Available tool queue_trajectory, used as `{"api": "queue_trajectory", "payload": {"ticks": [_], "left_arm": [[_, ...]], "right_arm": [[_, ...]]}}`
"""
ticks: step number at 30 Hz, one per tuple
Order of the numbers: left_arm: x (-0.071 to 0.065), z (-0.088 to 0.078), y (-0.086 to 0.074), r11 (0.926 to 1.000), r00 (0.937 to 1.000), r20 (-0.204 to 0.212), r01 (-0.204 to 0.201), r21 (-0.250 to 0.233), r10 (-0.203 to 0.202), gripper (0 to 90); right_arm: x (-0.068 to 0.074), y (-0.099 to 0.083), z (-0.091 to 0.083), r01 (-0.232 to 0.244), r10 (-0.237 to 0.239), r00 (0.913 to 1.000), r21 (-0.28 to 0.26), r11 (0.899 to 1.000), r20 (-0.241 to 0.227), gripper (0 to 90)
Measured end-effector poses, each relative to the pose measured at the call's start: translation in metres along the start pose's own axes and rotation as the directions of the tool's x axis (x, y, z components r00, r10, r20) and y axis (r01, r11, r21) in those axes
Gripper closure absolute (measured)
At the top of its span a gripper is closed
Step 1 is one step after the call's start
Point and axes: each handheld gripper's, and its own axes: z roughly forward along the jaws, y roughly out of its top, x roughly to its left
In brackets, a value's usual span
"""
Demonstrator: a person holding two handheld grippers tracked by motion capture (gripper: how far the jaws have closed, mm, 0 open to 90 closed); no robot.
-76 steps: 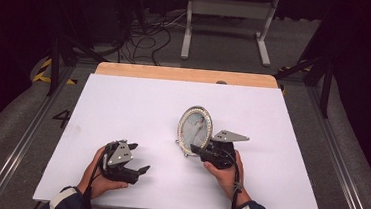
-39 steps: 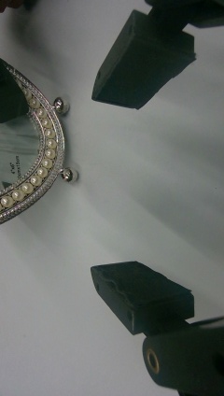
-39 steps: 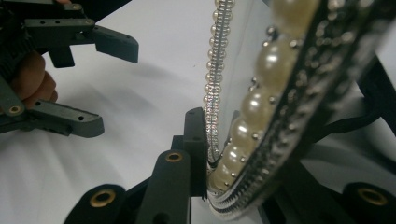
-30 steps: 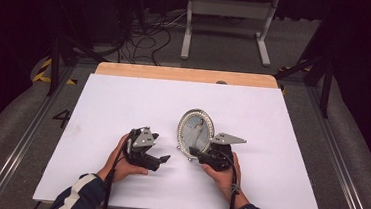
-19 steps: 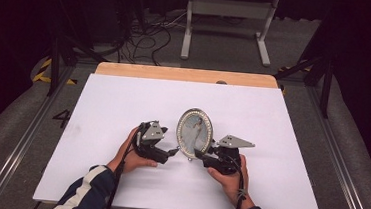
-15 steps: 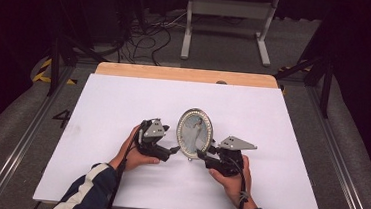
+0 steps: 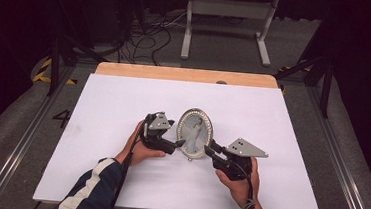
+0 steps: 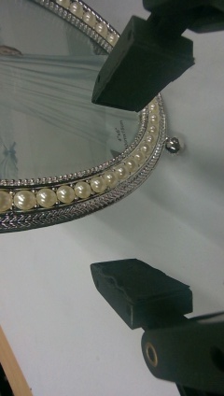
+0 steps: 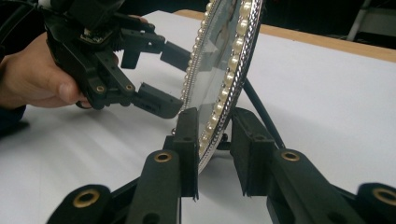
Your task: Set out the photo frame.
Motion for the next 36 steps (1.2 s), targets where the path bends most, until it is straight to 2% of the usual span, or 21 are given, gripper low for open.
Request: {"api": "queue_trajectory", "payload": {"ticks": [5,6,9,13,15,17,20,27,31,34,36], "left_arm": [[0.001,0.003,0.001,0.9998,0.9995,0.024,0.021,-0.003,-0.021,17.6],[0.001,0.003,0.001,0.9999,0.9995,0.027,0.017,0.0,-0.017,18.3],[-0.001,0.003,0.002,0.9999,0.9998,0.019,0.01,-0.013,-0.009,19.4],[-0.004,-0.001,0.005,0.9993,0.9994,0.034,-0.006,-0.037,0.007,24.5],[-0.007,-0.001,0.006,0.9994,0.9986,0.051,-0.013,-0.033,0.015,25.4],[-0.01,0.0,0.006,0.9994,0.9987,0.043,-0.028,-0.02,0.028,25.5],[-0.009,0.0,0.006,0.9996,0.9984,0.056,-0.002,-0.027,0.003,24.5],[-0.009,-0.002,0.005,0.9998,0.9981,0.061,0.007,-0.018,-0.006,25.4],[-0.008,-0.004,0.004,0.9994,0.9972,0.072,0.024,-0.024,-0.023,25.5],[-0.009,-0.009,0.002,0.9995,0.9975,0.068,0.021,-0.023,-0.019,27.3],[-0.01,-0.012,0.001,0.9995,0.9972,0.07,0.027,-0.014,-0.026,27.1]], "right_arm": [[0.002,0.001,0.001,0.002,-0.002,0.9998,-0.02,1.0,0.021,78.1],[0.001,0.001,0.001,-0.007,0.008,0.9996,-0.028,1.0,0.026,80.7],[0.001,0.001,0.001,-0.003,0.003,0.9997,-0.024,1.0,0.025,80.9],[0.002,0.001,0.001,0.006,-0.005,0.9993,-0.021,1.0,0.037,81.0],[0.002,0.001,0.001,0.0,0.001,0.9996,-0.024,1.0,0.03,81.3],[0.001,0.001,0.001,0.0,0.001,0.9996,-0.02,1.0,0.027,81.4],[0.001,0.001,0.001,0.001,0.0,0.9996,-0.02,1.0,0.028,81.4],[-0.001,0.001,0.001,0.0,0.001,0.9997,-0.017,1.0,0.026,81.3],[-0.002,0.001,0.002,-0.015,0.016,0.9996,-0.02,1.0,0.022,81.3],[-0.006,0.0,0.003,-0.069,0.07,0.9975,-0.023,0.997,0.011,81.2],[-0.008,0.0,0.005,-0.08,0.08,0.9967,-0.024,0.996,0.013,80.9]]}}
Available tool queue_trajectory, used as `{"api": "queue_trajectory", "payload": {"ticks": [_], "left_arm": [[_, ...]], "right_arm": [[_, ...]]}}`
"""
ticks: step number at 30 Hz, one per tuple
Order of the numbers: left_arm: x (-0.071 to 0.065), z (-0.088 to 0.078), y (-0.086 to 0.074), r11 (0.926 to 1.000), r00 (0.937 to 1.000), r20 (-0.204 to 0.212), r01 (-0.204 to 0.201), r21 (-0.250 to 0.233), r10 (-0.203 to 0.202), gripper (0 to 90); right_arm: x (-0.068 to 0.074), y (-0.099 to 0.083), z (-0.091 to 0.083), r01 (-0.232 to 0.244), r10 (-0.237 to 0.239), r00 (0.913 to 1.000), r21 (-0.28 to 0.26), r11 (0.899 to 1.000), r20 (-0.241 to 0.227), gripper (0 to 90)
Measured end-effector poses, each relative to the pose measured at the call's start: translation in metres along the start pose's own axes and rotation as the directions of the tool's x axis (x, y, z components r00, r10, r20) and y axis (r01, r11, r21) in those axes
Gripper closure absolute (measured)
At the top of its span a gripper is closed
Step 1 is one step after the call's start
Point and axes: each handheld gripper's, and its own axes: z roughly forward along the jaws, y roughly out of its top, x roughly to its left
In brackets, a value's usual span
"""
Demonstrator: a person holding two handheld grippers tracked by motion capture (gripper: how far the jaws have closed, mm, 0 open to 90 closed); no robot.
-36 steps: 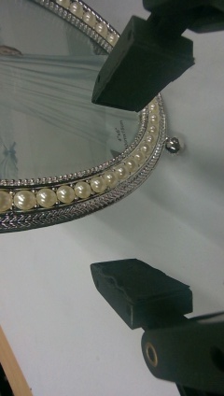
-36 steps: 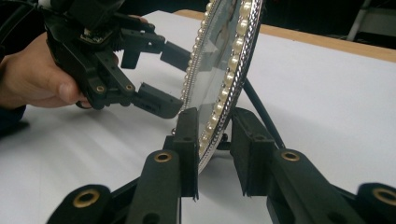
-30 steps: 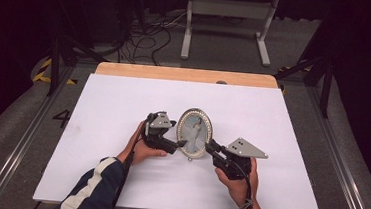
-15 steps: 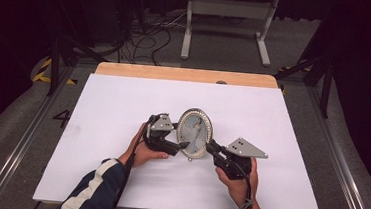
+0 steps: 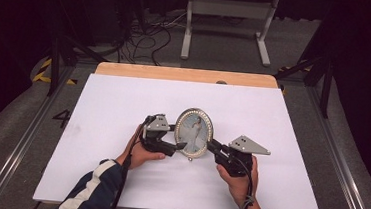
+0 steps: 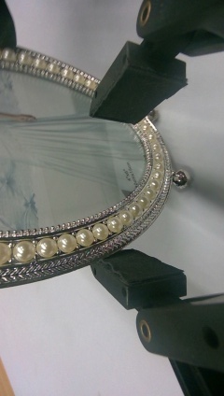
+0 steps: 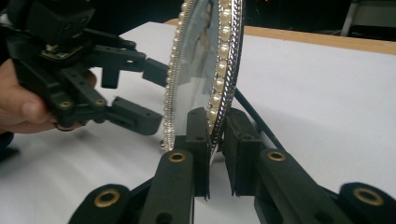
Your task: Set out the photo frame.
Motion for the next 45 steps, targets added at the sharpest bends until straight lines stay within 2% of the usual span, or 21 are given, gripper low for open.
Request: {"api": "queue_trajectory", "payload": {"ticks": [4,6,7,10,11,14,19,22,26,28,31,34,38,45], "left_arm": [[-0.0001,-0.0033,-0.0023,1.0,0.9998,-0.017,-0.006,0.006,0.006,29.9],[0.0017,-0.0044,-0.0031,0.9999,0.9998,-0.017,0.006,-0.013,-0.006,31.0],[0.0022,-0.0059,-0.0027,0.9991,0.9996,-0.018,0.019,-0.038,-0.02,31.1],[0.0029,-0.0072,-0.0015,0.9978,0.9989,-0.039,0.025,-0.061,-0.028,29.8],[0.0037,-0.0071,-0.0018,0.996,0.9977,-0.049,0.043,-0.078,-0.047,29.7],[0.006,-0.0065,-0.0019,0.9955,0.9975,-0.049,0.047,-0.082,-0.051,29.5],[0.0076,-0.0041,-0.0024,0.9931,0.9959,-0.05,0.07,-0.094,-0.075,27.1],[0.0072,-0.0027,-0.002,0.9939,0.9962,-0.044,0.071,-0.084,-0.075,27.8],[0.0045,-0.002,-0.001,0.9954,0.9981,-0.023,0.055,-0.078,-0.057,33.2],[0.0039,-0.0025,-0.0011,0.9956,0.9984,-0.013,0.054,-0.076,-0.056,32.3],[0.0043,-0.0039,-0.0019,0.9943,0.9973,-0.005,0.073,-0.078,-0.074,32.6],[0.0046,-0.0049,-0.0017,0.9956,0.9979,-0.012,0.062,-0.07,-0.063,35.0],[0.006,-0.0073,-0.0027,0.9952,0.9976,-0.007,0.068,-0.07,-0.069,39.0],[0.0064,-0.0096,-0.0033,0.9974,0.9985,-0.012,0.053,-0.049,-0.054,40.4]], "right_arm": [[-0.0011,0.0006,0.0029,-0.01,0.01,0.9999,-0.005,1.0,-0.001,80.9],[0.0003,0.0016,0.0034,0.003,-0.003,1.0,-0.005,1.0,0.005,80.8],[0.0006,0.0018,0.0033,0.004,-0.003,1.0,-0.004,1.0,0.007,80.8],[0.0009,0.0021,0.0022,0.006,-0.006,0.9999,-0.01,1.0,0.015,80.8],[0.0012,0.0026,0.0013,0.01,-0.01,0.9997,-0.015,1.0,0.023,81.1],[0.0002,0.0042,-0.0013,0.007,-0.006,0.9995,-0.033,0.999,0.03,80.7],[0.0012,0.0042,0.0002,0.008,-0.006,0.9992,-0.033,0.999,0.039,79.8],[0.0038,0.0039,0.0014,0.027,-0.026,0.9988,-0.026,0.999,0.043,80.7],[0.0039,0.0037,0.0015,0.026,-0.024,0.9987,-0.026,0.999,0.044,81.3],[0.0034,0.0037,0.0015,0.03,-0.029,0.9987,-0.023,0.999,0.042,81.4],[0.002,0.0035,0.0016,0.032,-0.031,0.9989,-0.025,0.999,0.035,81.5],[0.0013,0.0032,0.0019,0.032,-0.031,0.999,-0.025,0.999,0.031,81.7],[-0.0032,0.003,0.0031,0.018,-0.018,0.9998,-0.014,1.0,0.009,81.7],[-0.0018,0.0032,0.0056,0.025,-0.025,0.9992,-0.013,1.0,0.031,81.7]]}}
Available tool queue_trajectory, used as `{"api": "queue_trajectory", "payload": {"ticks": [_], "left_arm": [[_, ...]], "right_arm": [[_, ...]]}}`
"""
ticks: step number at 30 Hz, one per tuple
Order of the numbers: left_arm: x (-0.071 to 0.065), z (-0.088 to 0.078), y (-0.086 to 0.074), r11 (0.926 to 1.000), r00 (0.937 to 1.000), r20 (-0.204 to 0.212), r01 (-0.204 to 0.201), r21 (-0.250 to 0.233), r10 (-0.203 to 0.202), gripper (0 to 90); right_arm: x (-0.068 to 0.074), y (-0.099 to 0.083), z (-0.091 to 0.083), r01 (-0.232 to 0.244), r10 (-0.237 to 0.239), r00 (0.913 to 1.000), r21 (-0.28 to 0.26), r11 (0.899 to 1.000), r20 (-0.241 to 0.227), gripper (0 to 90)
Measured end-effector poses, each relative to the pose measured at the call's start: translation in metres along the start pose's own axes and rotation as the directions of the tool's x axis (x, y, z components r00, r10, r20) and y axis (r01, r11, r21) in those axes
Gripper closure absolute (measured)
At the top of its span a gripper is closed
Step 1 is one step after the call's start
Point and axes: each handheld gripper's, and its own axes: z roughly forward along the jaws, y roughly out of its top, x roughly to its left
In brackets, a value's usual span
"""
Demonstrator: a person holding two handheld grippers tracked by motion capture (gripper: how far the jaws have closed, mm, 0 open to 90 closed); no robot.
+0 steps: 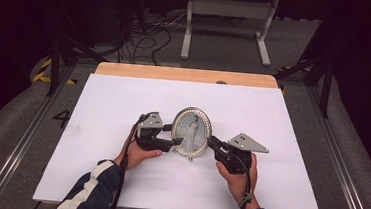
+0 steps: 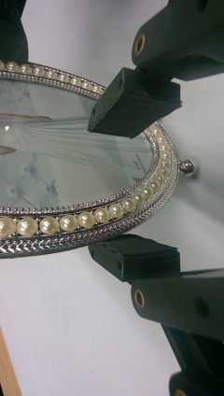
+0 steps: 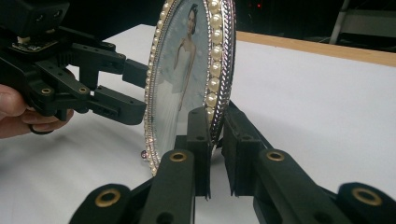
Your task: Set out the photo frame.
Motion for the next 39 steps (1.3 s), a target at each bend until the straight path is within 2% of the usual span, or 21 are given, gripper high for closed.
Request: {"api": "queue_trajectory", "payload": {"ticks": [7,9,12,19,24,28,31,39], "left_arm": [[-0.001,-0.001,0.0,0.9999,1.0,0.001,-0.009,0.012,0.009,42.3],[-0.001,-0.002,0.0,0.9999,1.0,0.009,-0.001,0.01,0.0,43.1],[-0.003,-0.002,0.0,0.9995,0.9997,-0.005,-0.024,0.022,0.024,44.2],[-0.004,-0.002,-0.001,0.9991,0.9993,-0.021,-0.03,0.029,0.03,49.7],[-0.005,-0.004,-0.001,0.9978,0.998,-0.037,-0.05,0.044,0.051,54.8],[-0.006,-0.004,-0.001,0.9962,0.9964,-0.051,-0.064,0.058,0.067,56.7],[-0.008,-0.006,-0.001,0.9927,0.993,-0.071,-0.089,0.081,0.095,58.3],[-0.01,-0.009,-0.003,0.9928,0.9928,-0.079,-0.083,0.086,0.09,60.5]], "right_arm": [[-0.002,0.001,0.001,-0.003,0.003,0.9999,-0.004,1.0,0.012,81.5],[-0.004,0.0,0.002,-0.012,0.012,0.9998,-0.009,1.0,0.018,81.6],[-0.006,0.0,0.003,-0.023,0.023,0.9994,-0.015,1.0,0.024,81.6],[-0.008,0.001,0.004,-0.02,0.021,0.9995,-0.017,1.0,0.026,81.4],[-0.01,0.001,0.005,-0.02,0.02,0.9995,-0.011,1.0,0.026,81.2],[-0.011,0.002,0.007,-0.019,0.019,0.9996,-0.008,1.0,0.02,81.3],[-0.011,0.002,0.008,-0.014,0.014,0.9997,0.001,1.0,0.022,81.3],[-0.012,0.004,0.012,0.0,0.0,0.9998,0.013,1.0,0.018,81.1]]}}
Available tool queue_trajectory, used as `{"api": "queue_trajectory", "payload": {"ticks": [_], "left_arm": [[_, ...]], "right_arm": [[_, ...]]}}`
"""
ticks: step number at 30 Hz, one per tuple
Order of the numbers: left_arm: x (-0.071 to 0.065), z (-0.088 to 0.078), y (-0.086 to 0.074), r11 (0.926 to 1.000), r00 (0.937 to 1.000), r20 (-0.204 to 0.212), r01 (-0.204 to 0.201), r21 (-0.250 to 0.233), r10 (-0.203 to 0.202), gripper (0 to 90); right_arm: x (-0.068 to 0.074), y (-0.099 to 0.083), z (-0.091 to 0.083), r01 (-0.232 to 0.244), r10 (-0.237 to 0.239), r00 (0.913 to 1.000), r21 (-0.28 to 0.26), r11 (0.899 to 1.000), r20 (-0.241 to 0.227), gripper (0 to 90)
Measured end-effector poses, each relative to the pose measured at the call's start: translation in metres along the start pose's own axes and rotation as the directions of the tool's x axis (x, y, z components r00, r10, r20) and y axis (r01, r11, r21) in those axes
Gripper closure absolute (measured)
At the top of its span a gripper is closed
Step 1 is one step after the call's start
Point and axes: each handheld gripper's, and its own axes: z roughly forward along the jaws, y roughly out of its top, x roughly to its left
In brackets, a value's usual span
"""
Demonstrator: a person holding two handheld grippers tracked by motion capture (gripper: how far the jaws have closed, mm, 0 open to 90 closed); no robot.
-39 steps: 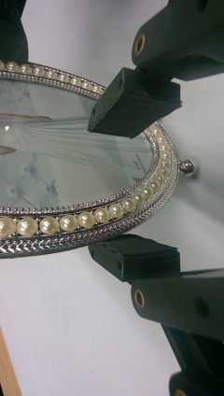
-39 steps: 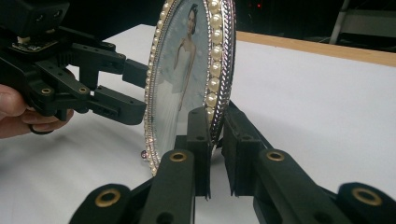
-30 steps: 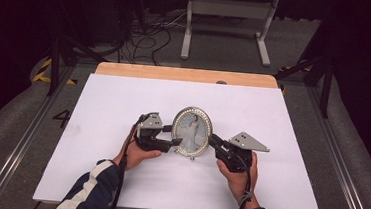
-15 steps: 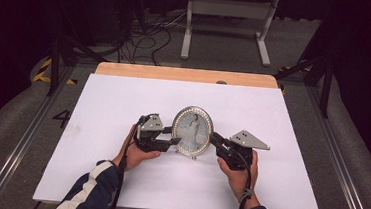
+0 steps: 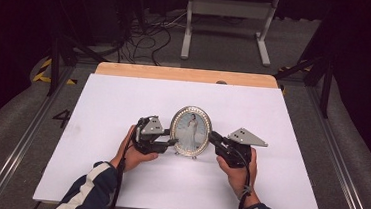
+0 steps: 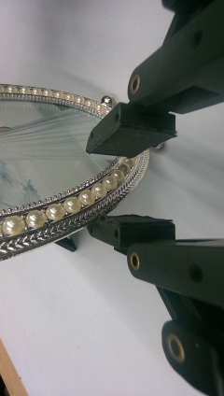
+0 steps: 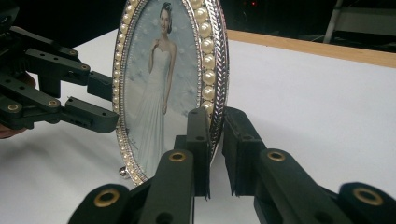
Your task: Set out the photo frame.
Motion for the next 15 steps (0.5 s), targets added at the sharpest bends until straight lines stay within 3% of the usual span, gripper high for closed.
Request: {"api": "queue_trajectory", "payload": {"ticks": [15], "left_arm": [[-0.0042,-0.0037,-0.0045,0.9999,0.9999,-0.007,-0.008,0.014,0.008,61.8]], "right_arm": [[-0.001,0.0016,0.0044,0.016,-0.016,0.9999,0.013,1.0,-0.003,81.8]]}}
